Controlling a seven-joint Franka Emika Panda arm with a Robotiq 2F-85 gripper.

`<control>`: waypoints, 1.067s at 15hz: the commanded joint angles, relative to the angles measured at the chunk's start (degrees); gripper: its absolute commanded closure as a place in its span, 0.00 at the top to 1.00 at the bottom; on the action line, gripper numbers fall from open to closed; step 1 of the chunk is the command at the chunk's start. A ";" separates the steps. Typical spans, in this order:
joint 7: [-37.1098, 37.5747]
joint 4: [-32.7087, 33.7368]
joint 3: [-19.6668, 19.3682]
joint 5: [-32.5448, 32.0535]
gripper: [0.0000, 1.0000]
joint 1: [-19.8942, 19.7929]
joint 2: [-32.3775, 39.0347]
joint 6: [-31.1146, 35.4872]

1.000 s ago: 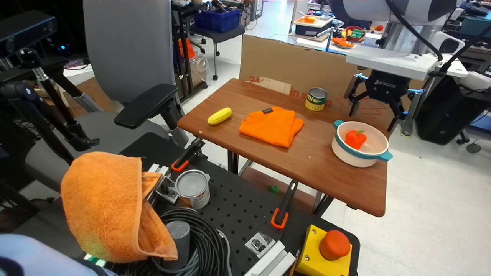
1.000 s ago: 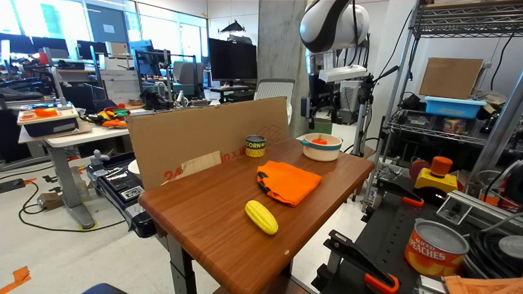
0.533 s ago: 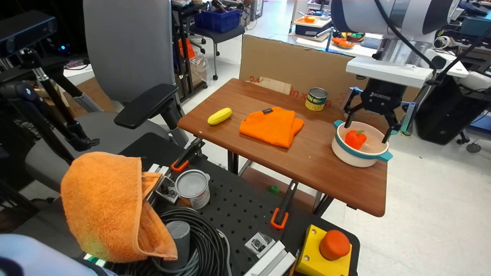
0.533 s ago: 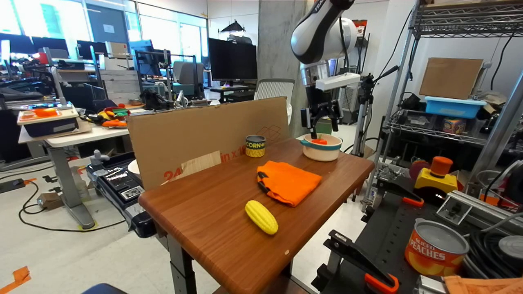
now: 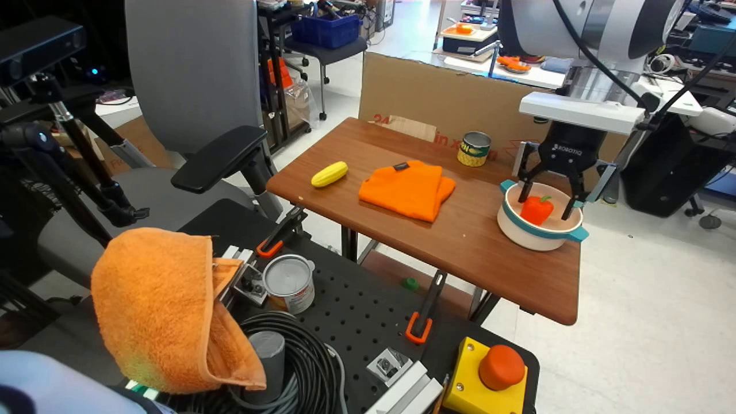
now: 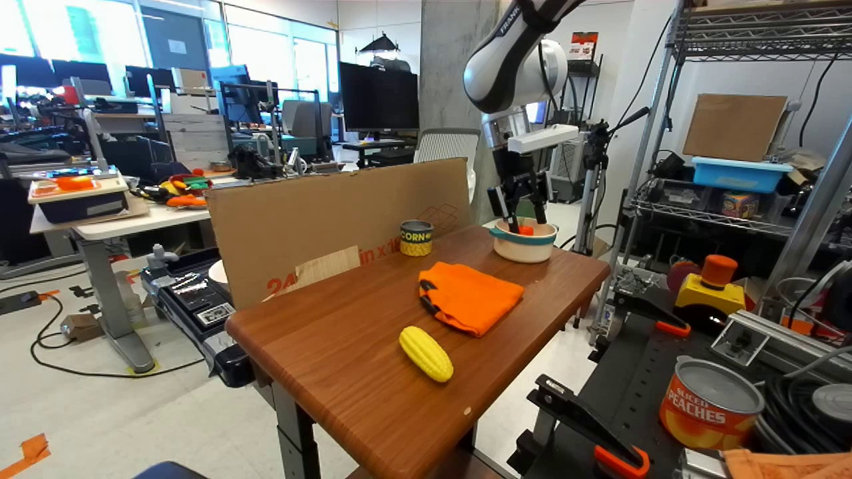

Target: Remove the object from the bowl and place it on the table

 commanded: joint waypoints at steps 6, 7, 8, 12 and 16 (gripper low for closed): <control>-0.73 5.35 0.28 -0.63 0.24 -0.24 2.97 -1.53; -1.50 4.00 0.50 -0.68 0.24 -0.22 1.55 -0.92; -2.13 2.70 0.64 -0.79 0.24 -0.13 0.15 -0.06; -5.24 -5.35 1.85 -0.33 0.24 0.31 -9.46 3.47; -3.50 -11.27 1.81 -0.72 0.24 1.54 -18.49 5.13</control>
